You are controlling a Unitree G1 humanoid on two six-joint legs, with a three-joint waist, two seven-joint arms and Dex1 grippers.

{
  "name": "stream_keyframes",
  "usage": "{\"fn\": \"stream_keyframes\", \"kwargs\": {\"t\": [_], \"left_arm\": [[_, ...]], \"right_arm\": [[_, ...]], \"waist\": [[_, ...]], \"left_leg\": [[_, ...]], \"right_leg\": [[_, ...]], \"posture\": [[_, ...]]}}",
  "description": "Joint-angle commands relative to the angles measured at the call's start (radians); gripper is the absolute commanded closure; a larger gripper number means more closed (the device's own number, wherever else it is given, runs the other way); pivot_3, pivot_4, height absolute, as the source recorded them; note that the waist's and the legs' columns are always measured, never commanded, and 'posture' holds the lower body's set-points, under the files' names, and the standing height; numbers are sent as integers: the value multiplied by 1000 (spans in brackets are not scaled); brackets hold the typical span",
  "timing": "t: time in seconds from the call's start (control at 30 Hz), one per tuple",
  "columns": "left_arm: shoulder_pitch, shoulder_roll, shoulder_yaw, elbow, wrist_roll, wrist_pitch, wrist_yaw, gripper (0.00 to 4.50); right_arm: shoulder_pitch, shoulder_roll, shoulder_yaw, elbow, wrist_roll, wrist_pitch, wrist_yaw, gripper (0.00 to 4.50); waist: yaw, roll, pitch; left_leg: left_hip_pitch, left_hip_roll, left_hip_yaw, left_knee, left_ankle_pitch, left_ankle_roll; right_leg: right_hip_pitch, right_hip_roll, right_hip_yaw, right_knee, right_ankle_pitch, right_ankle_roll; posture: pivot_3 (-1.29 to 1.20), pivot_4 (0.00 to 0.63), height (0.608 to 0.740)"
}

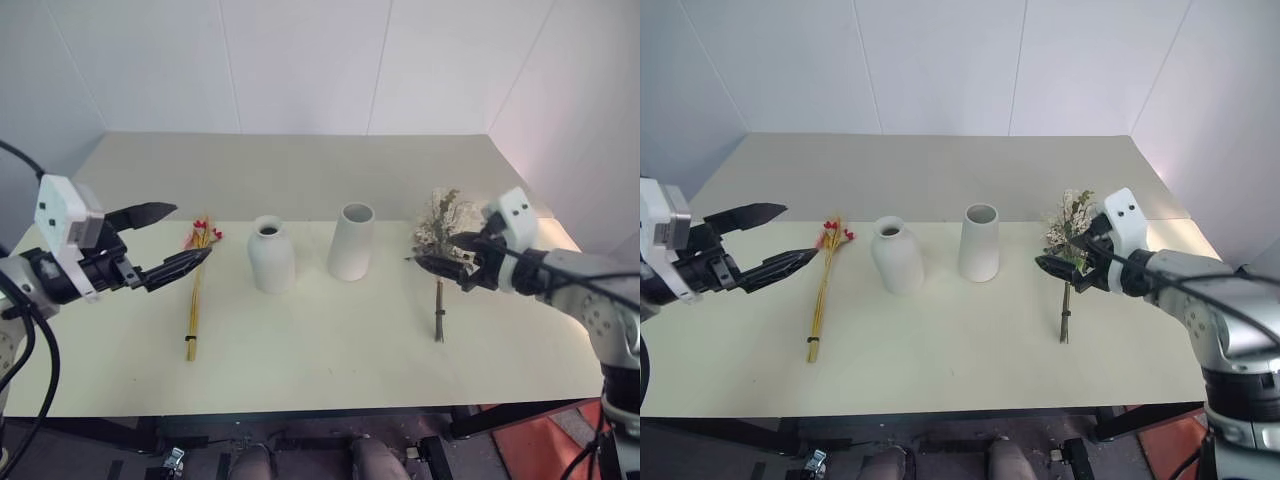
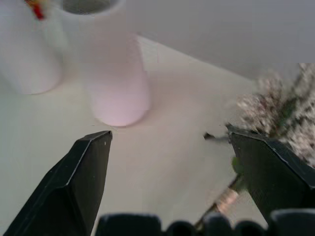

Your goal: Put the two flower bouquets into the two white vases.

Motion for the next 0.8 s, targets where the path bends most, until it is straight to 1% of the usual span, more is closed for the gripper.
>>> {"fn": "stream_keyframes", "kwargs": {"t": [0.03,0.1,0.2,0.33,0.37,0.43,0.53,0.6,0.63,0.67,0.73,0.77,0.8], "left_arm": [[-45,1,-14,8,-13,-37,-25,7],[-61,0,-23,13,-13,-42,-33,7],[-80,-4,-29,18,-20,-40,-33,7],[-83,-5,-30,15,-24,-38,-36,7],[-81,-5,-29,14,-23,-39,-36,1],[-74,-7,-24,8,-23,-40,-34,0],[-55,-10,-11,-8,-27,-38,-31,0],[-42,-12,-2,-15,-28,-37,-27,0],[-37,-12,1,-17,-29,-36,-26,0],[-34,-12,2,-19,-30,-36,-25,0],[-30,-14,2,-20,-30,-37,-22,0],[-29,-14,1,-20,-30,-38,-21,0],[-28,-15,0,-20,-30,-39,-20,0]], "right_arm": [[-98,80,26,81,-77,251,-160,0],[-135,124,45,141,-132,318,-220,0],[-171,168,57,212,-175,360,-255,0],[-219,214,88,372,-234,335,-274,0],[-231,223,90,414,-246,315,-276,182],[-240,226,114,455,-273,250,-267,548],[-260,234,121,501,-297,197,-262,1555],[-272,245,99,540,-315,159,-273,2133],[-276,246,93,552,-320,149,-270,2598],[-279,246,90,562,-325,143,-266,2849],[-269,248,73,548,-330,104,-263,3487],[-264,250,64,543,-332,88,-264,3913],[-251,253,48,516,-335,50,-271,4197]], "waist": [[-4,0,0],[-4,0,0],[-2,0,0],[-2,0,0],[-4,0,0],[-7,0,0],[-12,0,0],[-18,0,0],[-20,0,0],[-21,0,0],[-22,0,0],[-23,0,0],[-23,0,0]], "left_leg": [[0,0,0,0,0,0],[-2,0,0,0,0,0],[-4,0,0,0,0,0],[-4,0,0,0,0,0],[-4,0,0,0,0,0],[-3,0,0,0,0,0],[-3,0,0,0,0,0],[-3,0,0,0,0,0],[-3,0,0,0,0,0],[-3,0,0,0,0,0],[-3,0,0,0,0,0],[-3,0,0,0,0,0],[-3,0,0,0,0,0]], "right_leg": [[0,0,0,0,0,0],[-1,0,0,0,0,0],[-2,0,0,-1,3,6],[-2,0,0,-1,3,6],[-2,0,0,-1,3,7],[-1,0,0,-1,4,7],[0,0,0,-1,4,7],[0,0,0,-1,4,7],[0,0,0,-1,4,8],[0,0,0,-1,4,8],[0,0,0,-1,4,8],[0,0,0,-1,4,8],[0,0,0,-1,4,8]], "posture": [[0,150,740],[0,150,740],[0,150,740],[0,150,740],[0,150,740],[0,150,740],[0,150,740],[0,150,740],[0,150,740],[0,150,740],[0,150,740],[0,150,740],[0,150,740]]}}
